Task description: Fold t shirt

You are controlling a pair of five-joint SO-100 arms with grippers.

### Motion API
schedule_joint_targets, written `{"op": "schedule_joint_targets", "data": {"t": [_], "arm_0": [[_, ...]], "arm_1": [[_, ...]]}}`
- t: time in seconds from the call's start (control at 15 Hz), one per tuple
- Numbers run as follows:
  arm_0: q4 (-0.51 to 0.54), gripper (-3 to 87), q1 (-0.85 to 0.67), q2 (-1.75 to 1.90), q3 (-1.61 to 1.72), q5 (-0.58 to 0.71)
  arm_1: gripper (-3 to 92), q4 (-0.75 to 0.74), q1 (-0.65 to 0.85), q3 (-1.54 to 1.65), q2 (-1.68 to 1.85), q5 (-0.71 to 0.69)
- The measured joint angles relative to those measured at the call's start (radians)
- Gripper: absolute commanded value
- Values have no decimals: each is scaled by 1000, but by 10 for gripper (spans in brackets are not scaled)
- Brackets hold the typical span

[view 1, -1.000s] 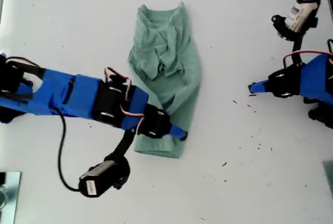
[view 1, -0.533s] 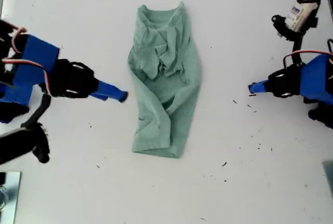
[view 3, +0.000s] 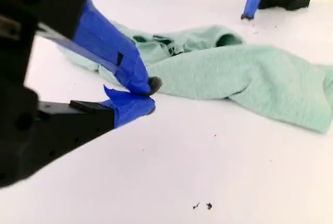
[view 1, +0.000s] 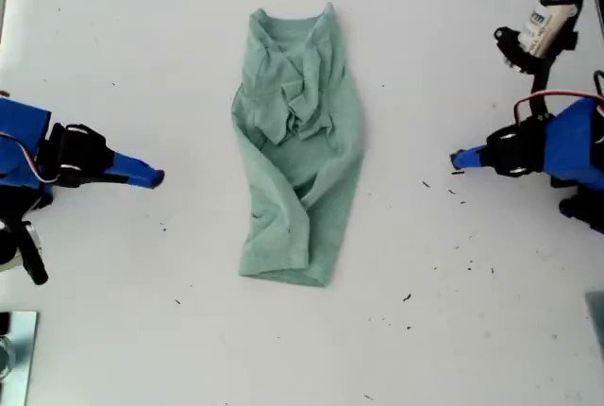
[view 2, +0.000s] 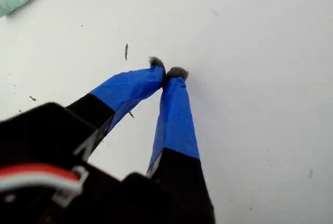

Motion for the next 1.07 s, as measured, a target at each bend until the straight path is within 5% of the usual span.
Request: {"op": "schedule_joint_targets", "data": {"t": [0.33,0.53,0.67,0.73,1.07], "arm_0": [[25,1,18,-347,-333,-29],[206,202,117,-1054,-986,-3],[376,254,169,-1534,-1506,72],[405,265,190,-1701,-1730,106],[405,282,199,-1970,-1936,160]], "arm_1": [[0,-52,-164,-279,-304,164],[-7,26,-288,-1012,-1077,167],[255,130,-341,-1502,-1522,160],[302,170,-359,-1700,-1684,155],[292,196,-419,-1953,-1921,187]]}}
